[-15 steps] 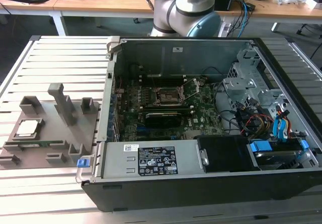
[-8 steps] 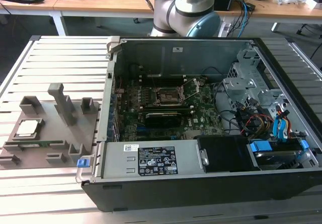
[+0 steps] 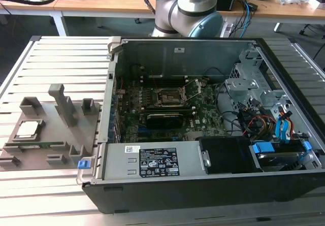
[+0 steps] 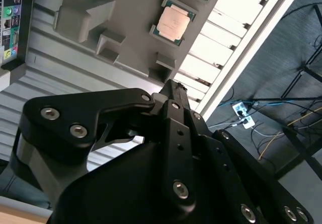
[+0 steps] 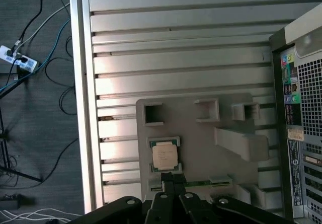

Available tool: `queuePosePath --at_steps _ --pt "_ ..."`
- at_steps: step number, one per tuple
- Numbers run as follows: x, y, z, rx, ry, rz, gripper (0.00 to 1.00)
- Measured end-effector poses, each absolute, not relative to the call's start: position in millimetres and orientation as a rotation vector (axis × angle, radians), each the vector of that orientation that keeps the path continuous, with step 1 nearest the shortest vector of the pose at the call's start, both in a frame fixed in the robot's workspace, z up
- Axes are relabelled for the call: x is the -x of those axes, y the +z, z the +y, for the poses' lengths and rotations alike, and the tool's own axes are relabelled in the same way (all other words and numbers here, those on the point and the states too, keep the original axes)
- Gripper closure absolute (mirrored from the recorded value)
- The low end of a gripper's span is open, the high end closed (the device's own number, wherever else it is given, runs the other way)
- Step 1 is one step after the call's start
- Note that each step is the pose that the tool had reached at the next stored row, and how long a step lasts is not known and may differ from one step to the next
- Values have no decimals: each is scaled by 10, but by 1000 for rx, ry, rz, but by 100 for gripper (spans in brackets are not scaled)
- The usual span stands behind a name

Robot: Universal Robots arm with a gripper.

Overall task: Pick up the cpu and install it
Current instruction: 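Reach for the cpu, then pick up the cpu and move it towards the insertion slot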

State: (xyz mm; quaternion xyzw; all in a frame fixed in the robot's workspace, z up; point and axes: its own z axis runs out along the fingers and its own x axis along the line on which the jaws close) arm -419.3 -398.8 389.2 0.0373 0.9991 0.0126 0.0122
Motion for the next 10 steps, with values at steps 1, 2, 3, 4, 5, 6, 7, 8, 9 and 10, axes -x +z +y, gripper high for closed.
queuePosePath --at_steps 1,2,3,4,5,6,7,8,9,10 --pt "4148 3869 -3989 -116 39 3116 89" --pt "4141 3853 -3988 -116 39 3116 89" --pt "4141 3844 -3988 -116 39 3116 89" --pt "4140 3839 -3988 -115 39 3116 89" --pt "4140 3839 -3989 -114 39 3116 89" --pt "4140 3838 -3988 -114 40 3116 89" --pt "4140 3838 -3988 -114 40 3116 89" --pt "4140 3838 -3989 -114 40 3116 89" --pt "4140 3837 -3988 -114 40 3116 89" --pt "4140 3837 -3989 -114 40 3116 89"
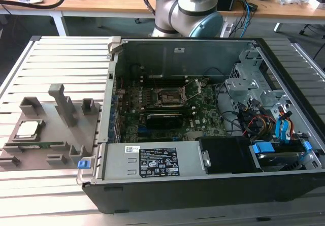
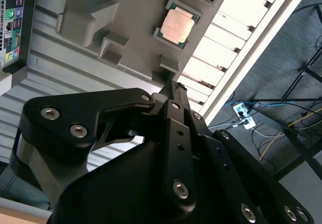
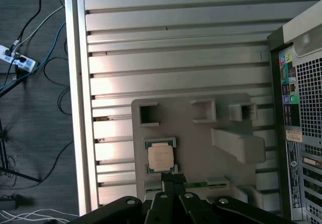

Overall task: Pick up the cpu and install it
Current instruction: 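Pick up the cpu and move it towards the insertion slot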

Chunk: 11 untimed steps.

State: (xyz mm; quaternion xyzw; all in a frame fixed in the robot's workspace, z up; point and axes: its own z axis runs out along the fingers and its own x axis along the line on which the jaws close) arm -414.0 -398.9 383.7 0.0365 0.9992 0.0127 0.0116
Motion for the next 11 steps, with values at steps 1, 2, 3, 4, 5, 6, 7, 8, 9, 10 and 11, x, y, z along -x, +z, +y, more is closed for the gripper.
queuePosePath --at_steps 1,2,3,4,5,6,7,8,9,10,11 --pt "4140 3837 -3989 -114 40 3116 89" --pt "4140 3837 -3988 -114 40 3116 89" --pt "4140 3837 -3988 -114 40 3116 89" --pt "4140 3838 -3989 -114 40 3116 89" --pt "4140 3837 -3989 -114 40 3116 89" --pt "4140 3838 -3988 -114 40 3116 89" --pt "4140 3837 -3989 -114 40 3116 89" --pt "4140 3837 -3989 -114 40 3116 89" --pt "4140 3838 -3989 -114 40 3116 89" --pt "4140 3837 -3989 -114 40 3116 77" --pt "4140 3837 -3989 -114 40 3116 64"
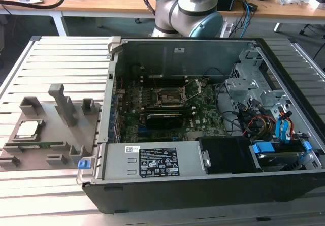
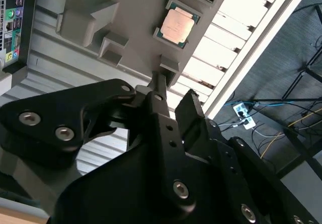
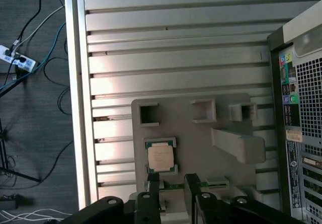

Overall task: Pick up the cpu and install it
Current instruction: 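Pick up the cpu and move it towards the insertion slot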

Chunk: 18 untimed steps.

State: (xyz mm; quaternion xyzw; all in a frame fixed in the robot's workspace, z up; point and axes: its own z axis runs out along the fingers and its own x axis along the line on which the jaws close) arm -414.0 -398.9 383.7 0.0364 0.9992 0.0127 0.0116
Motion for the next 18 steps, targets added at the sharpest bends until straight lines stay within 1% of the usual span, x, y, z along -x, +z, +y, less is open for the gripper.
queuePosePath --at_steps 1,2,3,10,18 --pt "4140 3838 -3989 -114 40 3116 52" --pt "4140 3837 -3989 -114 40 3116 52" --pt "4140 3838 -3989 -113 40 3116 46" --pt "4140 3804 -3989 -113 40 3116 46" --pt "4140 3681 -3989 -113 39 3116 46"
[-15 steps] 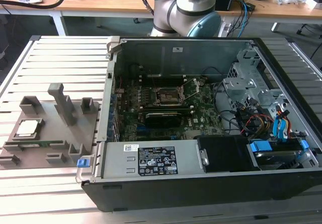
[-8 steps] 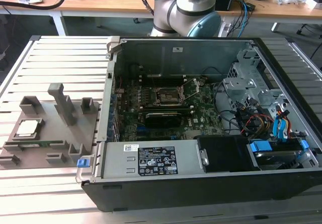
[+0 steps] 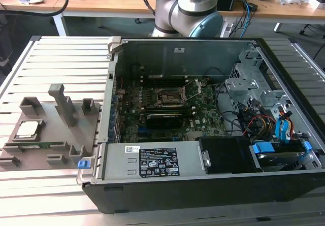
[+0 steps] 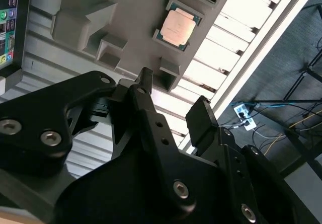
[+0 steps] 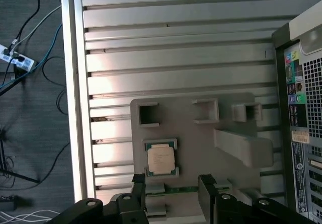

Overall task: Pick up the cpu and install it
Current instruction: 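Pick up the cpu and move it towards the insertion slot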

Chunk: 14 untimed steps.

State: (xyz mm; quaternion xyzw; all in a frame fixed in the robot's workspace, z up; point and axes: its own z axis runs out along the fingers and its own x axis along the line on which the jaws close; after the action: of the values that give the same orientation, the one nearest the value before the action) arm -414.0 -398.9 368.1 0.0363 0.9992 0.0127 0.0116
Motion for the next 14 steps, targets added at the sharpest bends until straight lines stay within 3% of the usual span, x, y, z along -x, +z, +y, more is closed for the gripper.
queuePosePath --at_steps 14 --pt "4140 3575 -3989 -113 40 3116 46"
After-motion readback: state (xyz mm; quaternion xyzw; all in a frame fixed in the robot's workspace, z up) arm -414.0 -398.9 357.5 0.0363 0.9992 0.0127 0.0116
